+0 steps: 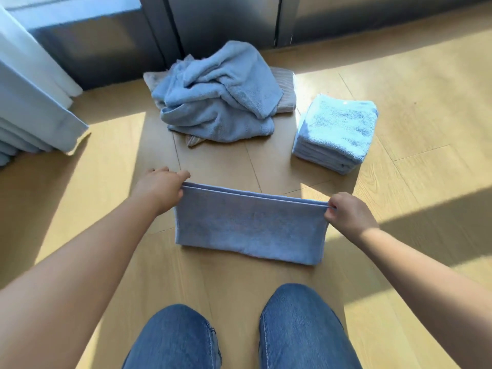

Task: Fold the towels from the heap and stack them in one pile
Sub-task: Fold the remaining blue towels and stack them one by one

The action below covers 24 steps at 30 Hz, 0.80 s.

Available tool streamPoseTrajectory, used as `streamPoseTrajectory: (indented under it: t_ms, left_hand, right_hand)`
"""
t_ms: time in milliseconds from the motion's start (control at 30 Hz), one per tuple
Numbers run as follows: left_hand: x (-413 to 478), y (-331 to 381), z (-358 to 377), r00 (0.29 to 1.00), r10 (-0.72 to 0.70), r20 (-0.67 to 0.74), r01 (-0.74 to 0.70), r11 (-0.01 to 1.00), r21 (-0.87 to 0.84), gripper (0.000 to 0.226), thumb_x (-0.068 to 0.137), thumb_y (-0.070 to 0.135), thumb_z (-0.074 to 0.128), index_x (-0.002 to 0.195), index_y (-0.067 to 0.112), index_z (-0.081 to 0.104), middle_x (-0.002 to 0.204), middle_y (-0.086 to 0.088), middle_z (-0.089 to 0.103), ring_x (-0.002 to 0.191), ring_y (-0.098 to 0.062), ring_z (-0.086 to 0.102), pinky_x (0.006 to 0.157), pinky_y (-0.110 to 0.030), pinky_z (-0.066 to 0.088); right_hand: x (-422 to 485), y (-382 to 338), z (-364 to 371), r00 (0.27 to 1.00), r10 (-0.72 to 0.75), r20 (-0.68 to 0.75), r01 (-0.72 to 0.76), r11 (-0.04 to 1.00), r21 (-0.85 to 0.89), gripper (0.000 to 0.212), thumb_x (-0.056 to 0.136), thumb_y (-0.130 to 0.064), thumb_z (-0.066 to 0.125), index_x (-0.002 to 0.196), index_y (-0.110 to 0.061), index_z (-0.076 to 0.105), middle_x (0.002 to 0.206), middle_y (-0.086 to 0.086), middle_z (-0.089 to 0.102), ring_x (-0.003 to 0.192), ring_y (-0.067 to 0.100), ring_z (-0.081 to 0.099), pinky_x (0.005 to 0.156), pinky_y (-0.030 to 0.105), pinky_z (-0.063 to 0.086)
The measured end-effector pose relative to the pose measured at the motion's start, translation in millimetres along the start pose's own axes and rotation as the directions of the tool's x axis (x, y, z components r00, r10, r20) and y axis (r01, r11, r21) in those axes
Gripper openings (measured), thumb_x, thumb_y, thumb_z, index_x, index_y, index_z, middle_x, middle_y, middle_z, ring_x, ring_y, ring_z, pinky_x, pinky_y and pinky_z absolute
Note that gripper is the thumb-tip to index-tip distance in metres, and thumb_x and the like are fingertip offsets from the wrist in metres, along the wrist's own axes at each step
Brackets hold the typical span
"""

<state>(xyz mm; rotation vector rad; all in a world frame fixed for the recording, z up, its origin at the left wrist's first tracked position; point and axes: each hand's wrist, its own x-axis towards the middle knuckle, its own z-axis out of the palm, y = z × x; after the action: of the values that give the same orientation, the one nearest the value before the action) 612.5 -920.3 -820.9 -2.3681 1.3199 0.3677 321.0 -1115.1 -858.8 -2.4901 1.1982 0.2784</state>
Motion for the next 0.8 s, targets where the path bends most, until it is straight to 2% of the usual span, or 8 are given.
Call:
streamPoseTrajectory:
  t_ms: [67,167,267,400,533,633,800]
  left_hand:
    - [-15,-12,-14,0.996,-0.003,-0.084,0.01,0.996,0.086,0.031,0.096,0.026,0.032,0.117,0.024,0.055,0.111,-0.002,0.064,0.112,-0.02,0.05,0.092,-0.033,0.034]
    - [-41,-31,-38,0.983,-0.017,-0.18,0.047,0.986,0.161,0.032,0.098,0.025,0.032,0.108,0.024,0.062,0.106,-0.003,0.065,0.106,-0.021,0.053,0.092,-0.03,0.034]
    - [-66,-49,-62,0.959,-0.102,-0.264,0.121,0.991,0.055,0.033,0.097,0.019,0.033,0.101,0.023,0.065,0.106,-0.002,0.067,0.101,-0.024,0.056,0.089,-0.03,0.034]
    - [-97,-67,-95,0.909,-0.184,-0.375,0.181,0.983,-0.043,0.033,0.096,0.018,0.035,0.097,0.021,0.068,0.099,-0.004,0.069,0.092,-0.028,0.056,0.082,-0.029,0.034]
    - [-116,-77,-120,0.879,-0.222,-0.422,0.216,0.974,-0.063,0.033,0.098,0.023,0.035,0.097,0.021,0.068,0.103,0.0,0.069,0.087,-0.025,0.051,0.088,-0.03,0.033]
    - [-126,-84,-135,0.852,-0.24,-0.465,0.224,0.97,-0.091,0.032,0.098,0.026,0.036,0.102,0.023,0.068,0.107,0.0,0.068,0.095,-0.026,0.054,0.091,-0.03,0.034]
    - [-136,-88,-148,0.879,-0.226,-0.42,0.214,0.974,-0.075,0.03,0.097,0.032,0.039,0.11,0.025,0.065,0.11,0.001,0.067,0.102,-0.023,0.058,0.092,-0.033,0.039]
  right_hand:
    - [-1,-11,-26,0.997,-0.051,-0.06,0.053,0.998,0.022,0.015,0.085,-0.009,0.051,0.087,0.002,0.061,0.097,0.016,0.059,0.094,0.032,0.054,0.073,0.033,0.037]
    - [-5,-29,-66,0.968,-0.175,-0.18,0.175,0.984,-0.021,0.014,0.083,-0.006,0.053,0.085,0.004,0.064,0.094,0.017,0.061,0.088,0.029,0.054,0.07,0.03,0.035]
    - [-14,-45,-106,0.897,-0.286,-0.337,0.277,0.958,-0.075,0.013,0.079,0.0,0.056,0.081,0.009,0.066,0.088,0.023,0.063,0.085,0.035,0.059,0.071,0.035,0.042]
    - [-28,-61,-151,0.848,-0.385,-0.363,0.361,0.923,-0.135,0.012,0.079,0.002,0.057,0.08,0.009,0.067,0.086,0.024,0.064,0.081,0.036,0.059,0.07,0.034,0.042]
    - [-36,-73,-178,0.844,-0.381,-0.377,0.362,0.924,-0.124,0.014,0.082,0.0,0.056,0.083,0.006,0.068,0.089,0.021,0.065,0.086,0.035,0.058,0.079,0.037,0.045]
    - [-41,-78,-193,0.825,-0.371,-0.427,0.366,0.925,-0.097,0.014,0.083,-0.001,0.057,0.088,0.005,0.068,0.092,0.02,0.066,0.089,0.034,0.058,0.082,0.037,0.046]
    - [-49,-82,-202,0.797,-0.373,-0.475,0.389,0.919,-0.069,0.013,0.083,0.0,0.058,0.089,0.005,0.068,0.09,0.022,0.065,0.087,0.035,0.058,0.079,0.037,0.046]
